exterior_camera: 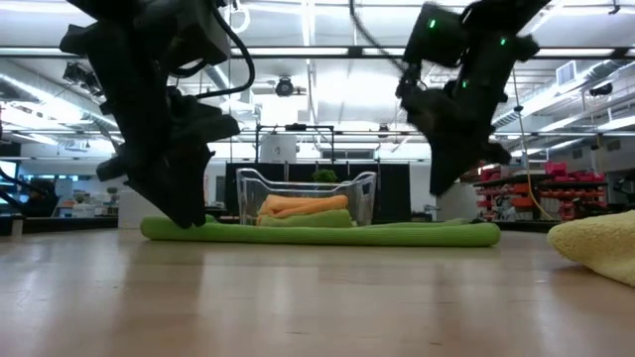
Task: Fold microfiber towels
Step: Fold the green microfiber cloth
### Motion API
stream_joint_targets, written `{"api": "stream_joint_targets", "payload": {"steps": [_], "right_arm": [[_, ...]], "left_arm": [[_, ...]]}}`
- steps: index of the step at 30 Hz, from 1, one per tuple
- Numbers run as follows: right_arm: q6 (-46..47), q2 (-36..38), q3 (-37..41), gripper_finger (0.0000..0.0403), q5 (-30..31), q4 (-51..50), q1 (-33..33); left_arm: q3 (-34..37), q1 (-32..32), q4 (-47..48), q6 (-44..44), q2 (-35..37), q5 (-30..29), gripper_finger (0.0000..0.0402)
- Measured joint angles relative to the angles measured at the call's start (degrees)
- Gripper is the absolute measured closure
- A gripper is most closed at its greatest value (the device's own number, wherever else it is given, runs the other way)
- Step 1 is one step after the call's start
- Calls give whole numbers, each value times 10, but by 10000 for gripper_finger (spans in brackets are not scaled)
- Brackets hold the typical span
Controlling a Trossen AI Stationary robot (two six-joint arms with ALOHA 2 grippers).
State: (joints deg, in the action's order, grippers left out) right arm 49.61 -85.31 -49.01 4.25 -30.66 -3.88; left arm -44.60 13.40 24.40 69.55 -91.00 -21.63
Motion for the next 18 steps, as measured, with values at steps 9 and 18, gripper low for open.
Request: {"api": "stream_joint_targets", "payload": {"steps": [9, 18], "right_arm": [[66, 131, -1, 367, 19, -84, -4], [234, 215, 58, 299, 13, -103, 58]], "left_arm": [[0, -17, -3, -40, 5, -2, 290], [0, -34, -12, -105, 5, -9, 294]]}}
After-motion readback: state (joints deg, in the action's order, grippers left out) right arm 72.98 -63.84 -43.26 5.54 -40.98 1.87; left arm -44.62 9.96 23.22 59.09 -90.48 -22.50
